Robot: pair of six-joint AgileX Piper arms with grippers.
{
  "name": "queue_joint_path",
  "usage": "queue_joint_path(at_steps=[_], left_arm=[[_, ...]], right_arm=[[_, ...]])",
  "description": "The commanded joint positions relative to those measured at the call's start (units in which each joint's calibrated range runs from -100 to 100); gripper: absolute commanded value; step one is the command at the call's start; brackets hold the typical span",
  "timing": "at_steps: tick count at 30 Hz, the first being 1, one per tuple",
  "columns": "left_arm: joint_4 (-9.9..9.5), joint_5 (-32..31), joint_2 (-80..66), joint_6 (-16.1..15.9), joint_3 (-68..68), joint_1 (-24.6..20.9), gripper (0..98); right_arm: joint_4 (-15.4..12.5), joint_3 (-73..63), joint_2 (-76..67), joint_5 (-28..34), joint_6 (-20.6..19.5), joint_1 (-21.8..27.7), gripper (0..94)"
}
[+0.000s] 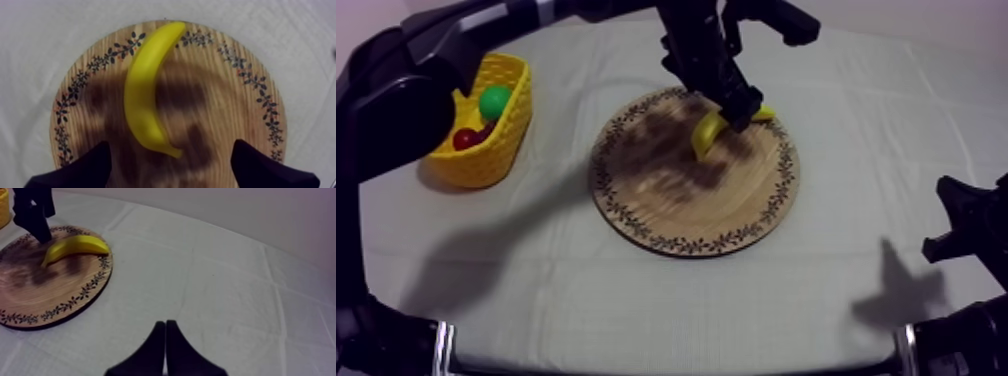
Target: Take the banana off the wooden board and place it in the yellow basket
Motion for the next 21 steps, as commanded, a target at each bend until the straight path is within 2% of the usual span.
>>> queue_joint_path(at_steps=[1,9,21], left_arm=[[-0.17,0.8,2.4,-0.2,-2.2,-0.1,90.5],[-0.15,3.3,9.4,-0.6,-10.2,-1.1,91.0],[0.01,5.3,17.9,-1.5,-21.0,-1.5,86.8]], right_arm=[[0.0,0.1,0.0,0.0,0.0,0.0,0.2],[0.0,0.1,0.0,0.0,0.0,0.0,0.2],[0.0,0.1,0.0,0.0,0.0,0.0,0.2]])
